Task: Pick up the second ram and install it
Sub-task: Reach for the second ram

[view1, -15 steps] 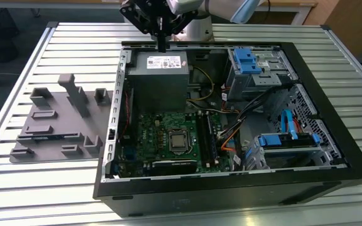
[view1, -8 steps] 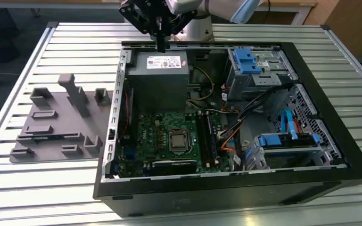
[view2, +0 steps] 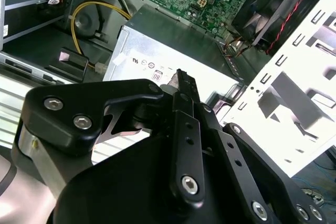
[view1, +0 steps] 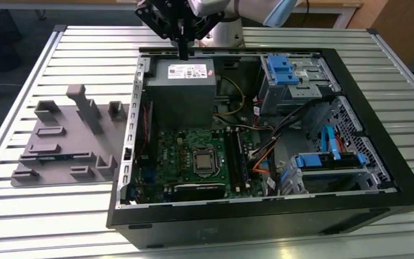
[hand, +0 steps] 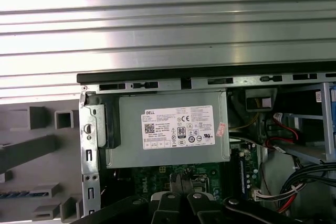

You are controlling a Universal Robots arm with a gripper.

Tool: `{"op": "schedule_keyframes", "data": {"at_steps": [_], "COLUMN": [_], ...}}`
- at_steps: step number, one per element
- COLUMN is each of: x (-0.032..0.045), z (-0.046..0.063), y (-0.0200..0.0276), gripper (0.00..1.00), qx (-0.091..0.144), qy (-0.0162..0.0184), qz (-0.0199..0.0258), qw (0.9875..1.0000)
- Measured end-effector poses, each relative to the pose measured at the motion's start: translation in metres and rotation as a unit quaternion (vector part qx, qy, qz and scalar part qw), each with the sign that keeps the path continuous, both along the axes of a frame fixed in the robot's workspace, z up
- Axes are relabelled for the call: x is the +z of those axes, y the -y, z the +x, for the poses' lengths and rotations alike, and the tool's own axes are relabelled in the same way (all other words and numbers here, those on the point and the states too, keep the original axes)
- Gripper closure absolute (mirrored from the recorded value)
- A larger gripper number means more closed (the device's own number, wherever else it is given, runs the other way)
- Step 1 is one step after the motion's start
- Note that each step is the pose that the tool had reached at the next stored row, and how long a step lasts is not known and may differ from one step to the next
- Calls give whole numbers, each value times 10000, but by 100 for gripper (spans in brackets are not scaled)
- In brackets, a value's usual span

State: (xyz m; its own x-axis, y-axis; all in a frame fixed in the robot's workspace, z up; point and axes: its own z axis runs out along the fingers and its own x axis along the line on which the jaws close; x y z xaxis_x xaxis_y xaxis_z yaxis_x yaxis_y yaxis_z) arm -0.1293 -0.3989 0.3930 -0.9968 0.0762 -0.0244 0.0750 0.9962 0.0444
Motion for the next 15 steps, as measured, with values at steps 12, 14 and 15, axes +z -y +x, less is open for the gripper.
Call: {"op": "schedule_keyframes", "data": {"at_steps": [12,14,15], "x": [-10,-11,-11], "z": [-41,-44,-46], "y": [0,0,0], "gripper": [89,89,89], "qx": [-1,0,0], "qy": [-6,-7,-7], "qz": [0,0,0], "qw": [10000,10000,10000]}}
